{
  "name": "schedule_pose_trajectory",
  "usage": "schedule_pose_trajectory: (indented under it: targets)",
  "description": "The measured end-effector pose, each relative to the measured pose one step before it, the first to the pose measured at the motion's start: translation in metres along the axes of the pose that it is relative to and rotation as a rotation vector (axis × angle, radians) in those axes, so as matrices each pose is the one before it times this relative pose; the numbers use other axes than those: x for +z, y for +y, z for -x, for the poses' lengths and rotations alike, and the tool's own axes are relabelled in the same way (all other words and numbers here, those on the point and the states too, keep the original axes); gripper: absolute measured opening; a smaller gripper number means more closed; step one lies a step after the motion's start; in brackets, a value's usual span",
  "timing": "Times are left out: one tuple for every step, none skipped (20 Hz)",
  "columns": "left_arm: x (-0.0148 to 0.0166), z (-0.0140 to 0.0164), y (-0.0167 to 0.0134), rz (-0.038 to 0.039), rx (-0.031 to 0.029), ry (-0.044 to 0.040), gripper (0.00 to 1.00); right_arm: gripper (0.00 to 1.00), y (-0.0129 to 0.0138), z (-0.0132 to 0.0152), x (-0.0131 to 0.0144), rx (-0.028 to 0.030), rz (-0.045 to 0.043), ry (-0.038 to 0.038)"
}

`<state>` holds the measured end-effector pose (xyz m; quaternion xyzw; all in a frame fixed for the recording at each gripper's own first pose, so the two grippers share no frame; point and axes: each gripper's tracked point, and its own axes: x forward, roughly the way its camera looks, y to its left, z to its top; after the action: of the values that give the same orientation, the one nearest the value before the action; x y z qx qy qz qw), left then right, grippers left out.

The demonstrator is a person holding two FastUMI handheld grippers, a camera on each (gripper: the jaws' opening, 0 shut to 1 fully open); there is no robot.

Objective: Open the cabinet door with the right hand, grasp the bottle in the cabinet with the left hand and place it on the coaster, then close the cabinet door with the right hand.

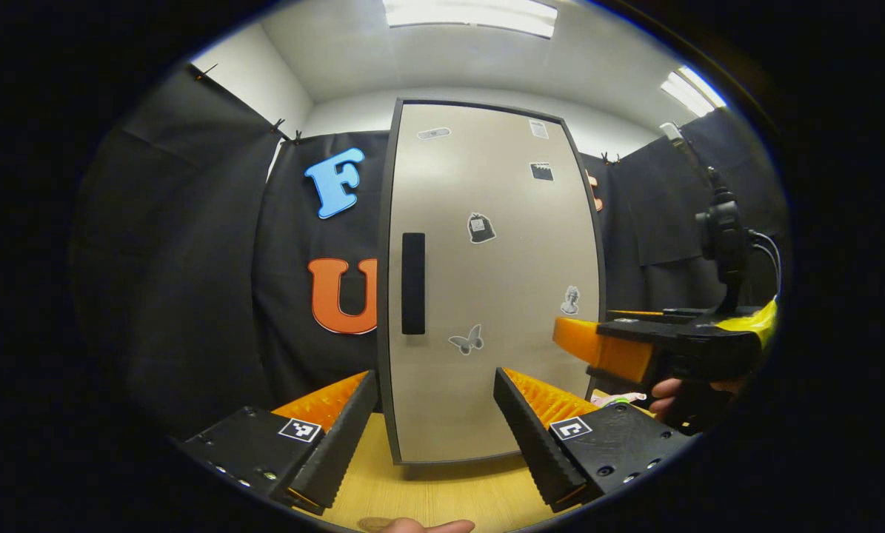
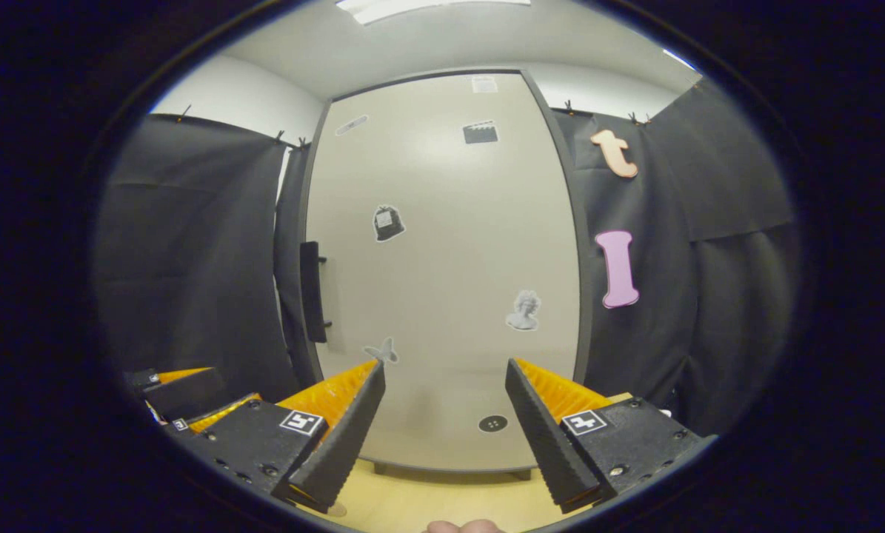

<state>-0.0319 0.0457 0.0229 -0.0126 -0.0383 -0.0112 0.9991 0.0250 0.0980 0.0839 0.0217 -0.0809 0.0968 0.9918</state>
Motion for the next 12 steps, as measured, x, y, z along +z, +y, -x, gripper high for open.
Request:
schedule_pose_trajectory:
  targets:
    - [0.00106, 0.00306, 0.00494, -0.00542, 0.00550, -0.00223, 0.96, 1.00, 0.00725, -0.00687, 0.00460, 0.01486, 0.00305, -0.00633]
    - [0.00153, 0.00439, 0.00409, -0.00826, 0.00446, -0.00375, 0.96, 1.00, 0.00721, -0.00715, 0.00345, 0.01535, 0.00628, -0.00786]
    - [0.00011, 0.00258, 0.00516, -0.01136, 0.00478, -0.00019, 0.96, 1.00, 0.00625, -0.00762, 0.00386, 0.01040, 0.00940, -0.00617]
    - [-0.00167, 0.00260, 0.00531, -0.00855, 0.00613, 0.00353, 0.96, 1.00, 0.00609, -0.00802, 0.00351, 0.01273, 0.00673, -0.00616]
    - [-0.00119, 0.00217, 0.00643, -0.00487, 0.00930, 0.00453, 1.00, 1.00, 0.00759, -0.00592, 0.00393, 0.01496, 0.00187, -0.00741]
    - [-0.00098, 0.00285, 0.00660, -0.00324, 0.01407, 0.00522, 0.96, 1.00, 0.00664, -0.00580, 0.00314, 0.01283, -0.00099, -0.00756]
    - [-0.00168, 0.00256, 0.00674, -0.00165, 0.01360, 0.00424, 0.96, 1.00, 0.00658, -0.00677, 0.00241, 0.01070, -0.00091, -0.00518]
    - [-0.00086, 0.00256, 0.00695, -0.00033, 0.01433, 0.00331, 1.00, 1.00, 0.00581, -0.00628, 0.00057, 0.00521, 0.00213, 0.00070]
    - [-0.00041, 0.00261, 0.00658, 0.00155, 0.00988, 0.00260, 0.96, 1.00, 0.00657, -0.00630, 0.00111, 0.01012, -0.00067, 0.00124]
    - [-0.00002, 0.00150, 0.00512, 0.00250, 0.00930, 0.00151, 0.96, 1.00, 0.00865, -0.00621, 0.00074, 0.01429, -0.00132, 0.00201]
    - [-0.00124, 0.00239, 0.00668, 0.00064, 0.01589, 0.00123, 0.96, 1.00, 0.00691, -0.00661, 0.00134, 0.00888, 0.00269, -0.00193]
    - [-0.00245, 0.00283, 0.00679, 0.00346, 0.01378, 0.00467, 0.96, 1.00, 0.00899, -0.00483, 0.00186, 0.01184, 0.00400, -0.00383]
